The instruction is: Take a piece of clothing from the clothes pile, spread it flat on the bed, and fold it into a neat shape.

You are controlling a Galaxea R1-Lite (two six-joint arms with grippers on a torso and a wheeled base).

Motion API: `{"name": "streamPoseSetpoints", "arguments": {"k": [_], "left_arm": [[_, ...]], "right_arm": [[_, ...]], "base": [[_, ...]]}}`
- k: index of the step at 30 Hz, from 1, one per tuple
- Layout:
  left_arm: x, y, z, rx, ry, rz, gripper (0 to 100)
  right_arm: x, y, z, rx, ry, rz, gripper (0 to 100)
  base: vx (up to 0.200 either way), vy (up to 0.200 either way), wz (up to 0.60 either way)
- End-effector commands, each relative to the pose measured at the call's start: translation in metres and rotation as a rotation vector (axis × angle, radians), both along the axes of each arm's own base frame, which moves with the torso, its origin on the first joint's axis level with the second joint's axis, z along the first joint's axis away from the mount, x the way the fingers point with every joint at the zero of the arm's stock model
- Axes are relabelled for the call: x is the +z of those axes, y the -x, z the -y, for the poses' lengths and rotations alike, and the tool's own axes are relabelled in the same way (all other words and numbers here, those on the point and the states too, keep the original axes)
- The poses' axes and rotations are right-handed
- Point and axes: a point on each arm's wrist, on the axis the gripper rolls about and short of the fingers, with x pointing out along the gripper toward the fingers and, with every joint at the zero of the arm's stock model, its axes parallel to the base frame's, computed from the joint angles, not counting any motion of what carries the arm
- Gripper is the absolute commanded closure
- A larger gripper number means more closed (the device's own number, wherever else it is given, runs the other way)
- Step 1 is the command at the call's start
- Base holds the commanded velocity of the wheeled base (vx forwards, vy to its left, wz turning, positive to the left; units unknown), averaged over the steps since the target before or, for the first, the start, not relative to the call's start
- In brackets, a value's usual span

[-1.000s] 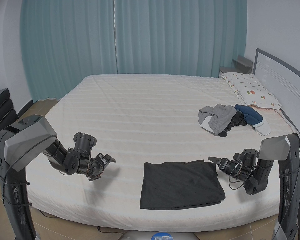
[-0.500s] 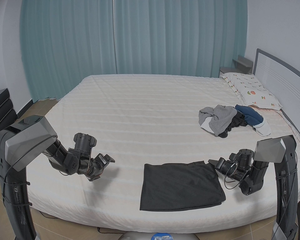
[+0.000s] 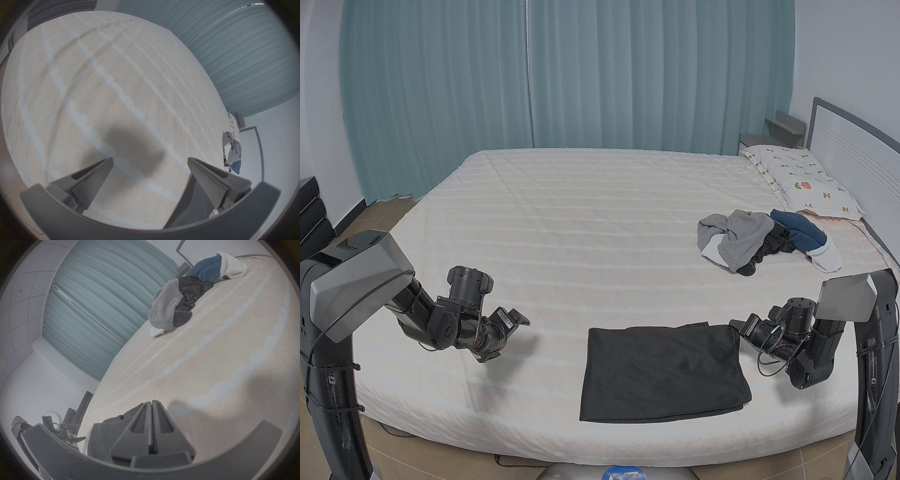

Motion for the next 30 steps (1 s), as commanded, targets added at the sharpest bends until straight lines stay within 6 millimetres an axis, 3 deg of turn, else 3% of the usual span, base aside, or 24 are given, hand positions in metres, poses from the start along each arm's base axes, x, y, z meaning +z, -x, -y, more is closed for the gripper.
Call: {"name": "streamPoseSetpoints", "arguments": {"k": [1, 7, 8, 18, 30], "left_arm": [[-0.001, 0.0, 0.0, 0.0, 0.0, -0.001, 0], [-0.001, 0.0, 0.0, 0.0, 0.0, -0.001, 0], [-0.001, 0.0, 0.0, 0.0, 0.0, -0.001, 0], [0.002, 0.001, 0.0, 0.001, 0.002, 0.001, 0], [0.0, 0.007, 0.007, -0.021, -0.001, -0.017, 0]], "right_arm": [[0.001, 0.002, 0.002, -0.003, 0.0, -0.001, 100], [0.001, 0.002, 0.001, -0.003, 0.001, -0.007, 100], [0.001, 0.002, 0.0, -0.002, 0.001, -0.004, 0], [0.013, 0.011, 0.001, -0.011, -0.025, -0.013, 0], [0.012, 0.014, 0.001, -0.015, -0.04, -0.026, 0]], "base": [[0.0, 0.0, 0.0], [0.0, 0.0, 0.0], [0.0, 0.0, 0.0], [0.0, 0.0, 0.0], [0.0, 0.0, 0.0]]}}
